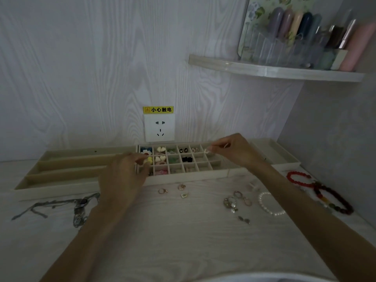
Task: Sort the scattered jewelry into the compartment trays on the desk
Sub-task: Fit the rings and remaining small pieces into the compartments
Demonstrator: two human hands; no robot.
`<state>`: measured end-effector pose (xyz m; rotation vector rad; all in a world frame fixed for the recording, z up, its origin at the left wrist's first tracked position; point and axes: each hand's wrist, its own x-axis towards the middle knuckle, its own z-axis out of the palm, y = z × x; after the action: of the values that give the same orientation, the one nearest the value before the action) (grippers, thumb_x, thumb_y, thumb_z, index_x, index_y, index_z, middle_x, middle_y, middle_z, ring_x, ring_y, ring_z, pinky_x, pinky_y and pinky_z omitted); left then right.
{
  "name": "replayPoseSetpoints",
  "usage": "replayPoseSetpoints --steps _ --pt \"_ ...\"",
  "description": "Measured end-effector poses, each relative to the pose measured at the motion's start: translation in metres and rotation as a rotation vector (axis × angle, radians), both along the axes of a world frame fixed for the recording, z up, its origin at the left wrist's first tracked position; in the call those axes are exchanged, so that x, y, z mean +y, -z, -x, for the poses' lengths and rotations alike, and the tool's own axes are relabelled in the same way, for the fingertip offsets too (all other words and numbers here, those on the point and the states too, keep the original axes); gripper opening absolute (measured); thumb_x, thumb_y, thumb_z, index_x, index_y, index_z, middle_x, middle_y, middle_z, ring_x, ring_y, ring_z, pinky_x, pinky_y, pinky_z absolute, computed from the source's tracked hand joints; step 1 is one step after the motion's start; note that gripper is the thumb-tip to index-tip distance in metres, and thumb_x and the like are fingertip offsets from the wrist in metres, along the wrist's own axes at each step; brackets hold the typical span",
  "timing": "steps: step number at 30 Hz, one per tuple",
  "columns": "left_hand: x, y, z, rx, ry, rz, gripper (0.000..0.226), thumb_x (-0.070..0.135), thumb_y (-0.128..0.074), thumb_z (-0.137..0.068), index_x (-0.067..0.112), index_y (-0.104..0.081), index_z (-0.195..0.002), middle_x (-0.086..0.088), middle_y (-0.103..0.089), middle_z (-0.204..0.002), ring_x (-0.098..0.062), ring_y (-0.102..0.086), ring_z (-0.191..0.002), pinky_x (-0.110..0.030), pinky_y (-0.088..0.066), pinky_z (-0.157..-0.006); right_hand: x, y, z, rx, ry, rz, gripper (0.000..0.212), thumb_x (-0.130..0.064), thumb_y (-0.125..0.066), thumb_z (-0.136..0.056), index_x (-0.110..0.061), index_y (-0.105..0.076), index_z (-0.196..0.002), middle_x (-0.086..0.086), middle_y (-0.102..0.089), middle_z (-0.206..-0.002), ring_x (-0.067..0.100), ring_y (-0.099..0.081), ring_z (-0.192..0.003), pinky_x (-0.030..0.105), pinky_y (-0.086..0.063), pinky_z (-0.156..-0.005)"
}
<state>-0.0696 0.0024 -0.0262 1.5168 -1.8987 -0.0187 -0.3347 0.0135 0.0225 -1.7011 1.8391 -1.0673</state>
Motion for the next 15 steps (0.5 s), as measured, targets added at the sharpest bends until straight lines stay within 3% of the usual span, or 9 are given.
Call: replayPoseSetpoints --steps 3,5,6,8,11,15 --pt "-0.008 0.008 -0.012 -0.059 -0.046 0.004 0.024 0.037 -0.058 -0.089 0.022 -0.071 -0.102 -0.003 -0.067 -0.095 -0.026 -0.058 -0.091 -0.032 -0.045 -0.06 -0.031 0.004 0.0 0.191 -0.059 -0.147 0.023 -0.023 -0.073 -0.08 -0.01 -0.073 -0.099 -0.005 -0.07 -0.089 -0.002 -0.056 -0.071 0.012 -0.044 -0.067" --pt "-0.01 0.01 -0.014 -0.075 -0.051 -0.005 0.024 0.038 -0.057 -0.089 0.021 -0.071 -0.1 -0.004 -0.068 -0.095 -0.026 -0.058 -0.093 -0.03 -0.041 -0.061 -0.044 0.008 -0.003 0.296 -0.093 -0.231 0.021 -0.023 -0.072 -0.081 -0.011 -0.074 -0.099 -0.007 -0.069 -0.081 0.002 -0.057 -0.07 0.017 -0.046 -0.066" --pt "-0.01 0.011 -0.015 -0.083 -0.051 -0.002 0.023 0.038 -0.056 -0.089 0.022 -0.071 -0.097 -0.004 -0.068 -0.09 -0.025 -0.058 -0.091 -0.028 -0.039 -0.06 -0.049 0.011 -0.004 0.331 -0.105 -0.258 0.021 -0.022 -0.071 -0.082 -0.011 -0.074 -0.099 -0.003 -0.071 -0.087 0.005 -0.059 -0.074 0.02 -0.048 -0.07" --pt "-0.011 0.011 -0.015 -0.095 -0.051 0.0 0.024 0.039 -0.054 -0.09 0.022 -0.071 -0.09 -0.001 -0.067 -0.081 -0.022 -0.057 -0.085 -0.026 -0.036 -0.058 -0.054 0.015 -0.007 0.361 -0.113 -0.29 0.02 -0.021 -0.071 -0.082 -0.011 -0.075 -0.098 0.003 -0.072 -0.096 0.004 -0.056 -0.072 0.022 -0.046 -0.071" --pt "-0.012 0.012 -0.014 -0.083 -0.07 -0.013 0.023 0.039 -0.054 -0.09 0.024 -0.07 -0.091 -0.001 -0.067 -0.081 -0.023 -0.058 -0.087 -0.027 -0.039 -0.058 -0.057 0.018 -0.011 0.345 -0.121 -0.303 0.02 -0.021 -0.071 -0.082 -0.009 -0.074 -0.098 0.005 -0.071 -0.093 0.002 -0.051 -0.064 0.019 -0.042 -0.063" --pt "-0.012 0.011 -0.014 -0.074 -0.054 -0.003 0.024 0.039 -0.054 -0.09 0.023 -0.071 -0.093 -0.002 -0.068 -0.084 -0.024 -0.058 -0.088 -0.029 -0.041 -0.061 -0.059 0.021 -0.015 0.355 -0.072 -0.285 0.018 -0.02 -0.071 -0.081 -0.01 -0.075 -0.096 0.005 -0.072 -0.095 0.013 -0.061 -0.08 0.026 -0.049 -0.074"
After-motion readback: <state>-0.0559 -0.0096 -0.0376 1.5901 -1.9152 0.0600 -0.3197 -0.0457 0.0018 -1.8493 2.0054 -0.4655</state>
